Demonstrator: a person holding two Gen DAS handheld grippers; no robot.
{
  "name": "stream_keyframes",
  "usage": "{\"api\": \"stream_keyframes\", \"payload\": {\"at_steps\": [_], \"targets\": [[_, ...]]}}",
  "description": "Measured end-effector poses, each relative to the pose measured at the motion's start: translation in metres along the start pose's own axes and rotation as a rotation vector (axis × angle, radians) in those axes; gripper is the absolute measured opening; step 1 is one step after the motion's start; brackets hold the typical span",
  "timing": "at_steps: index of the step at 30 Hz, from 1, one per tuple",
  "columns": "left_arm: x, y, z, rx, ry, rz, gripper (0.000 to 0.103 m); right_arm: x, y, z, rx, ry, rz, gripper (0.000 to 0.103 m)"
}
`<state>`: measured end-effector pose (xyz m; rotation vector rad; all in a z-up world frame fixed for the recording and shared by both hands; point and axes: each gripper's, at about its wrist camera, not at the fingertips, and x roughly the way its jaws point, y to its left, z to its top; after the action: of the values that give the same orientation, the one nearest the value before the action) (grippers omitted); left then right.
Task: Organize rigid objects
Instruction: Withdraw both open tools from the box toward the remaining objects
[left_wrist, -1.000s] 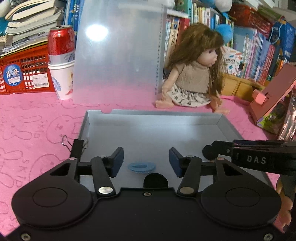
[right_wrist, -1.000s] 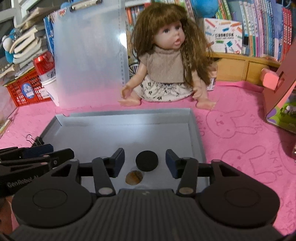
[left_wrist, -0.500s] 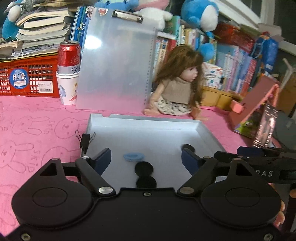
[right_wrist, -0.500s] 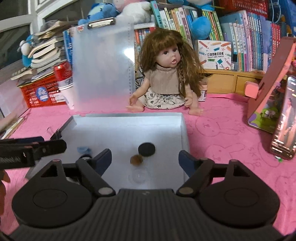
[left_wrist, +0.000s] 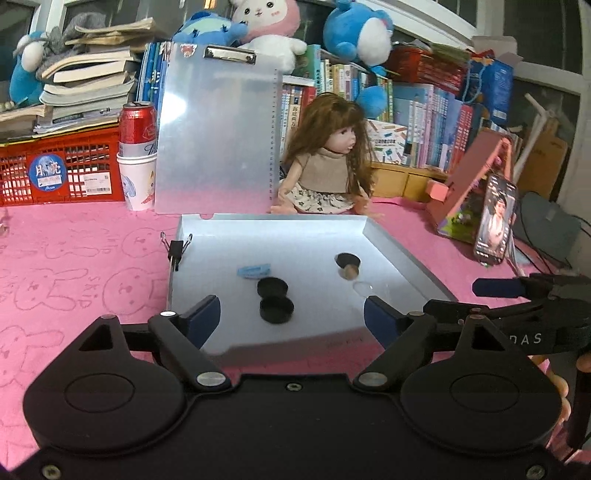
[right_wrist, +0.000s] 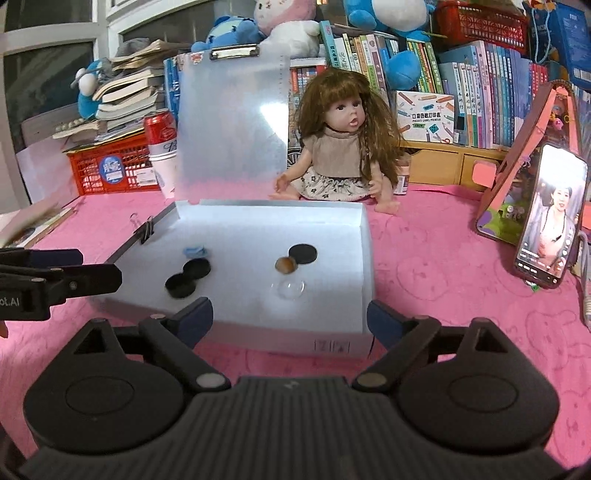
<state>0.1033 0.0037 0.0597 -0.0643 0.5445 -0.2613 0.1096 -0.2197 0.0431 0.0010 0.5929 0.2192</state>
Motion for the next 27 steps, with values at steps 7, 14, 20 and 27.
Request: {"api": "stream_keyframes", "payload": {"at_steps": [7, 14, 20, 27], "targets": [[-0.025, -0.011, -0.025, 0.029, 0.006, -0.023, 0.085, -0.024, 0.013, -0.022, -0.038, -0.017, 0.015, 0.098], [-0.046, -0.018, -0.049, 0.054, 0.014, -0.020, 0.085, -0.044, 0.020, -0.042, -0.080, -0.027, 0.010, 0.100], [-0.059, -0.022, -0.067, 0.079, 0.020, -0.011, 0.086, -0.055, 0.023, -0.060, -0.105, -0.031, 0.005, 0.100], [-0.066, -0.023, -0.085, 0.093, 0.048, -0.014, 0.086, -0.062, 0.031, -0.082, -0.150, -0.031, 0.015, 0.100]]}}
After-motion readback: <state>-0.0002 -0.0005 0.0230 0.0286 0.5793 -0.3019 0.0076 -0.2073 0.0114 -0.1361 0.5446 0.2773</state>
